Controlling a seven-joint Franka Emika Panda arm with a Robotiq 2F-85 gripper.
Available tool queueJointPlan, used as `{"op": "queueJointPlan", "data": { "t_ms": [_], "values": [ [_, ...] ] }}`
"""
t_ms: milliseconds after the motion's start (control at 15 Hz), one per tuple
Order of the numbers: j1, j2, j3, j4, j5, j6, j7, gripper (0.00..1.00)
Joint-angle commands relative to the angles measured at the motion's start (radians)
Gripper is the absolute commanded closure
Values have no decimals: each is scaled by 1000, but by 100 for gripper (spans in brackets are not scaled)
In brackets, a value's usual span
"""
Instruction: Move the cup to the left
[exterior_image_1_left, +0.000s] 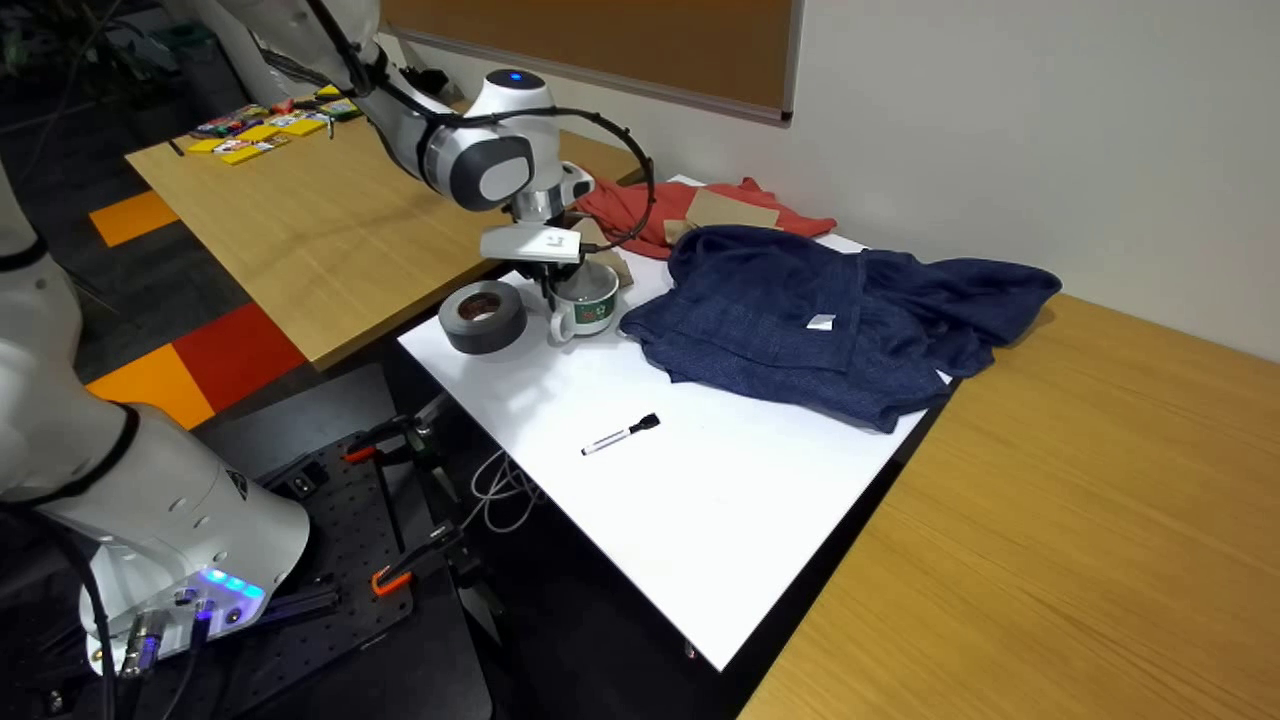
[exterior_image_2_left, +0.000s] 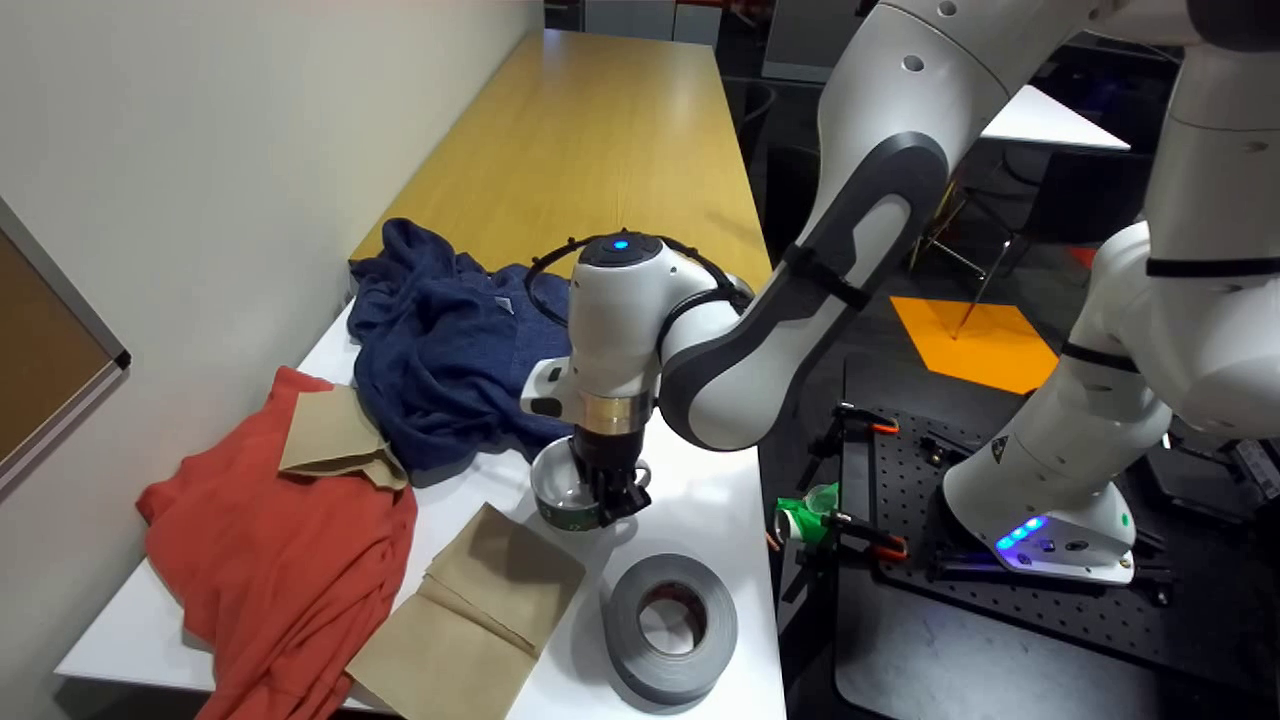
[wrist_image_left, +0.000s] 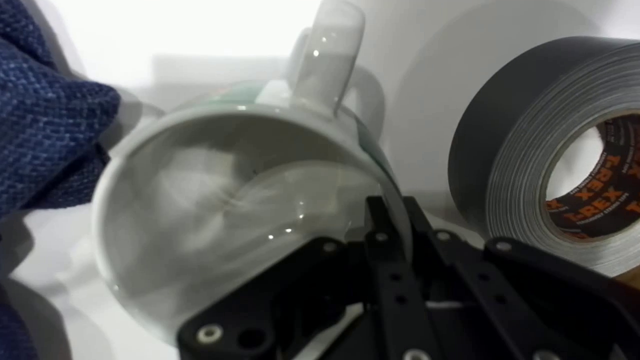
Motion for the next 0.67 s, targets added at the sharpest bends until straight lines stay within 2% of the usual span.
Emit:
{"op": "queueJointPlan", "data": {
  "t_ms": [0, 467, 600],
  "values": [
    [18, 2, -18, 29, -41, -14, 20, 98],
    [31, 11, -32, 34, -85, -17, 30, 98],
    [33, 6, -33, 30, -86, -13, 32, 64]
  ]
}}
